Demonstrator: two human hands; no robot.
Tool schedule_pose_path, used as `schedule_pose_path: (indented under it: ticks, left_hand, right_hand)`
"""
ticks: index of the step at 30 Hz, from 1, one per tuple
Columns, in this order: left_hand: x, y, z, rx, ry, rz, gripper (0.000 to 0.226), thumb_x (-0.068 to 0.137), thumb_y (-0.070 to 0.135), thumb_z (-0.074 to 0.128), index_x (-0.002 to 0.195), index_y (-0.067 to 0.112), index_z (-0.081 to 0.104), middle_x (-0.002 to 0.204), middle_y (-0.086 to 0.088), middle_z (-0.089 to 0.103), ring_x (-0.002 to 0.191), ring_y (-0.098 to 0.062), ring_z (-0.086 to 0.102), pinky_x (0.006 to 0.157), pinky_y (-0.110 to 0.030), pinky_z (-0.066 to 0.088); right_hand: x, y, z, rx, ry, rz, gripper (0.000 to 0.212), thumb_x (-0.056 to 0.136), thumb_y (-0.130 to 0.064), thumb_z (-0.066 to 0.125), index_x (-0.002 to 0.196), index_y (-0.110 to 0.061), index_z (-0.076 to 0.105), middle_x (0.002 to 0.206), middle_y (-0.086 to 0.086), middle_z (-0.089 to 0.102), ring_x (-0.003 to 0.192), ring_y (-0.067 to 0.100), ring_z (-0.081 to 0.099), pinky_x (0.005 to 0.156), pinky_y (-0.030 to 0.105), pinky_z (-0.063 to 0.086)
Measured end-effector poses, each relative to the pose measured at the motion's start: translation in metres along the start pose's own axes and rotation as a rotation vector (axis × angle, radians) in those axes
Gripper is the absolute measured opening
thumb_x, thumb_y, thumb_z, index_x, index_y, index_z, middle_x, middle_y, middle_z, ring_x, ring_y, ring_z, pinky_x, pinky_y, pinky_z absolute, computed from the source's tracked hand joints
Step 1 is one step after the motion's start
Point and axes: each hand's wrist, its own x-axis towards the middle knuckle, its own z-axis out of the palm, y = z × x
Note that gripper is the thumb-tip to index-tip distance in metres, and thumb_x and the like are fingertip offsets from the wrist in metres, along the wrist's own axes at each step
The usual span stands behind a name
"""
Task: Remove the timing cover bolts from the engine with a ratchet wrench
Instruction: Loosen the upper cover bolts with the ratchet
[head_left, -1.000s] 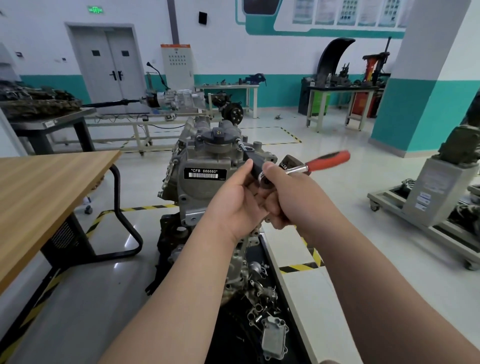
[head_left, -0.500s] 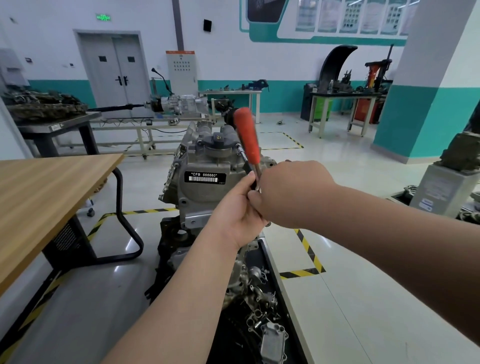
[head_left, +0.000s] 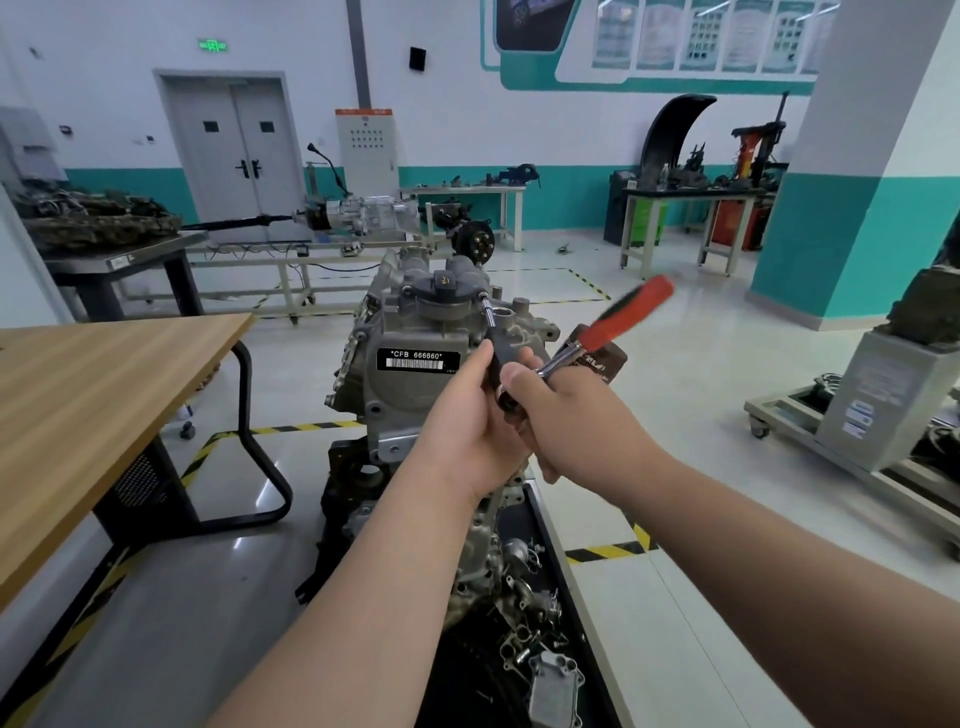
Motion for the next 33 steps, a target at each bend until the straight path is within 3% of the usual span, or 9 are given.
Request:
schedule_pose_path:
  ticks: [2,5,9,13,19,22,26,30,33]
  left_hand:
    - [0.001,0.001,-0.002,0.015,-0.018,0.012,0.045,0.098,0.044,0.047,0.089,0.009,0.072,0.085,-0.004,0.071,0.075,-0.02,0.07,0.066,-0.029,0.058]
    - [-0.002,0.002,0.0,0.081,-0.019,0.021,0.048,0.098,0.047,0.044,0.086,0.011,0.074,0.072,-0.004,0.072,0.052,-0.02,0.065,0.047,-0.023,0.052]
    - [-0.004,0.002,0.001,0.163,-0.003,0.027,0.04,0.099,0.043,0.043,0.097,0.012,0.069,0.058,-0.005,0.064,0.038,-0.017,0.057,0.041,-0.017,0.046]
    - [-0.002,-0.002,-0.001,0.2,0.029,0.01,0.049,0.097,0.043,0.047,0.073,0.013,0.078,0.058,-0.002,0.06,0.042,-0.016,0.059,0.042,-0.018,0.048]
    - [-0.001,-0.005,0.0,0.176,0.045,-0.021,0.049,0.095,0.046,0.05,0.068,0.015,0.076,0.06,0.0,0.066,0.045,-0.013,0.061,0.042,-0.016,0.047]
    - [0.0,-0.003,0.002,0.142,0.024,-0.008,0.044,0.097,0.042,0.049,0.079,0.011,0.074,0.078,0.002,0.073,0.064,-0.013,0.069,0.053,-0.02,0.054]
    - [0.0,-0.003,0.001,0.143,0.015,-0.001,0.046,0.097,0.042,0.049,0.077,0.012,0.076,0.079,0.001,0.071,0.067,-0.013,0.068,0.054,-0.022,0.055]
    - [-0.003,-0.004,0.003,0.167,0.036,-0.013,0.048,0.095,0.048,0.049,0.075,0.016,0.079,0.078,-0.003,0.044,0.078,-0.025,0.056,0.077,-0.03,0.058]
    - [-0.002,-0.005,0.005,0.154,0.027,-0.018,0.048,0.096,0.045,0.048,0.076,0.015,0.079,0.063,-0.003,0.057,0.052,-0.019,0.063,0.052,-0.022,0.054]
  right_hand:
    - [-0.002,0.006,0.007,0.244,0.003,0.057,0.059,0.099,-0.041,0.042,0.051,-0.01,0.052,0.039,-0.005,0.051,0.037,0.017,0.049,0.044,0.027,0.045]
    - [-0.005,0.012,0.019,0.646,-0.073,0.173,0.049,0.102,-0.043,0.038,0.075,-0.009,0.062,0.047,0.004,0.048,0.036,0.02,0.04,0.042,0.026,0.035]
    - [-0.009,0.014,0.025,1.153,-0.207,0.332,0.053,0.099,-0.053,0.039,0.071,-0.016,0.066,0.048,-0.001,0.039,0.034,0.014,0.03,0.039,0.023,0.029]
    - [-0.013,0.014,0.023,1.38,-0.303,0.427,0.048,0.096,-0.051,0.039,0.075,-0.012,0.056,0.044,-0.005,0.035,0.029,0.01,0.028,0.036,0.02,0.03]
    - [-0.017,0.013,0.025,1.638,-0.362,0.507,0.051,0.098,-0.049,0.038,0.076,-0.008,0.06,0.042,-0.006,0.037,0.026,0.008,0.03,0.034,0.017,0.028]
    - [-0.016,0.011,0.027,1.711,-0.347,0.509,0.056,0.098,-0.052,0.037,0.074,-0.008,0.061,0.041,-0.006,0.036,0.025,0.009,0.03,0.034,0.016,0.029]
    - [-0.016,0.011,0.026,1.647,-0.345,0.482,0.06,0.098,-0.053,0.036,0.066,-0.01,0.064,0.039,-0.006,0.035,0.024,0.008,0.029,0.034,0.016,0.026]
    - [-0.015,0.012,0.026,1.433,-0.274,0.445,0.059,0.099,-0.056,0.035,0.064,-0.014,0.058,0.038,-0.005,0.032,0.024,0.008,0.025,0.032,0.016,0.026]
    - [-0.012,0.015,0.024,1.188,-0.187,0.369,0.061,0.099,-0.054,0.038,0.056,-0.025,0.069,0.045,-0.001,0.033,0.028,0.011,0.026,0.037,0.019,0.026]
